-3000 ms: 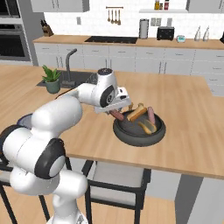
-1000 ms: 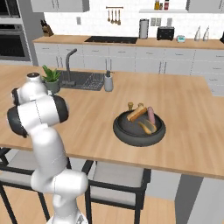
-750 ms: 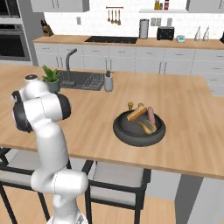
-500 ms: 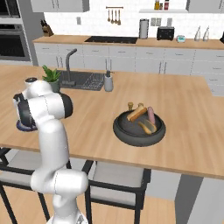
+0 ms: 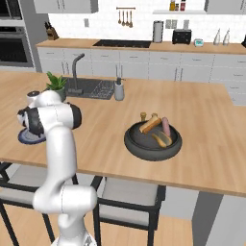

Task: Place one bun and one sausage from the bowl on each plate.

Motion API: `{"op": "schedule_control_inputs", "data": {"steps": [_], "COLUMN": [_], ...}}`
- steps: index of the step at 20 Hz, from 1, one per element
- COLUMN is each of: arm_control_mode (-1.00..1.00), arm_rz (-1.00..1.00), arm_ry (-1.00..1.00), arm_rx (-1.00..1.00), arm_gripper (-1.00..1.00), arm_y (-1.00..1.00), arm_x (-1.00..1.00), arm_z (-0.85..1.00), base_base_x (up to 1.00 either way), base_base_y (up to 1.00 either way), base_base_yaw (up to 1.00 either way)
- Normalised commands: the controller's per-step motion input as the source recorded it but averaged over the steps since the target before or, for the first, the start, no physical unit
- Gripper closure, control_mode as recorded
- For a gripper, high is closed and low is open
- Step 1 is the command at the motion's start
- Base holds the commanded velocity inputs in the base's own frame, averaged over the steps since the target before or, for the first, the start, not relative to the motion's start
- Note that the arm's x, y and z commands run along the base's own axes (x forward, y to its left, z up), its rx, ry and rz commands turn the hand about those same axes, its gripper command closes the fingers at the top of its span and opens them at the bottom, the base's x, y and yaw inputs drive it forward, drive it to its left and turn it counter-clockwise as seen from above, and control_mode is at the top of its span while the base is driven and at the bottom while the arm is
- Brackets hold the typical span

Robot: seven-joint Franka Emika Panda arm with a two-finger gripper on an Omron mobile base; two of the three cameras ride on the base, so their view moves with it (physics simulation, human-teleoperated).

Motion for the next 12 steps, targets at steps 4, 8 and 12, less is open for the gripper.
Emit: {"op": "schedule_control_inputs", "data": {"steps": [4,8,12], "arm_control_mode": [-1.0,-1.0,-1.0], "arm_rz": [-0.06,-0.05,-0.07], "arm_ry": [0.0,0.0,-0.03], "arm_rx": [0.0,0.0,0.0], "arm_gripper": [-1.0,-1.0,-1.0], "arm_y": [0.23,0.03,-0.15], "arm_x": [0.29,-0.05,-0.48], "arm_z": [-0.37,-0.05,0.13], "base_base_x": [0.0,0.0,0.0], "base_base_y": [0.0,0.0,0.0], "base_base_yaw": [0.0,0.0,0.0]}}
